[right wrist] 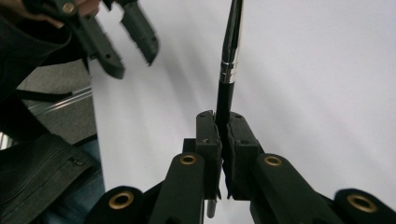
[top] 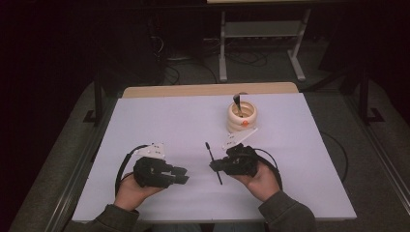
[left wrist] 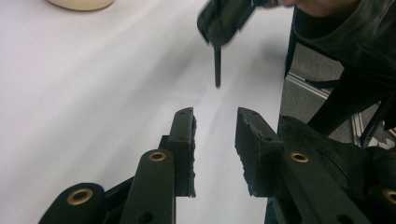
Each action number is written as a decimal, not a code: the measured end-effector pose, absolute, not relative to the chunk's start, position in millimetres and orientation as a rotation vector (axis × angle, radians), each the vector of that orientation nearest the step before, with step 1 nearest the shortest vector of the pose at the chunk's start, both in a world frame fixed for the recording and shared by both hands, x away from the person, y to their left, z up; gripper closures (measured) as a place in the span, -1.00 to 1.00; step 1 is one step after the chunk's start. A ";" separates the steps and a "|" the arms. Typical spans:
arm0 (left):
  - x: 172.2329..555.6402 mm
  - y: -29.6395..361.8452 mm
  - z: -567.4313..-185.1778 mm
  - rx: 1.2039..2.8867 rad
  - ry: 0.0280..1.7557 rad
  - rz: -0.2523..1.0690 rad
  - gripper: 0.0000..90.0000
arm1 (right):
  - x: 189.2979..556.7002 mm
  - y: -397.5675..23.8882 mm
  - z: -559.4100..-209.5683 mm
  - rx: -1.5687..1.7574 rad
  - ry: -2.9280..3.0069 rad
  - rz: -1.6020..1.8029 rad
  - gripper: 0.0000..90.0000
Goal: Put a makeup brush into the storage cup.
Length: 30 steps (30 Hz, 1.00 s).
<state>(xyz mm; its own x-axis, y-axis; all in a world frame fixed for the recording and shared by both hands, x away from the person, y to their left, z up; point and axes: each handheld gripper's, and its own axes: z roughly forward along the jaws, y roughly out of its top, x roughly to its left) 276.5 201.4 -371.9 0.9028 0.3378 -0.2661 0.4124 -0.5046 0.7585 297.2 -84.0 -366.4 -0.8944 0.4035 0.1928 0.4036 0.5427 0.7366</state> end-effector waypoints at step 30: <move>279.4 204.8 -373.9 2.138 0.556 -0.083 0.48 | 355.1 -139.9 -327.0 -0.995 -2.733 -1.380 0.88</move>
<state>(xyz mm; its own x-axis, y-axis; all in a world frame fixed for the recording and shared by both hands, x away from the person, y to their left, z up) 279.4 204.8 -373.9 0.8969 0.3582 -0.2593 0.4181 -0.4961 0.7610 355.1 -139.9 -327.0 -0.8064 0.5570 0.1987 0.4906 0.4425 0.7507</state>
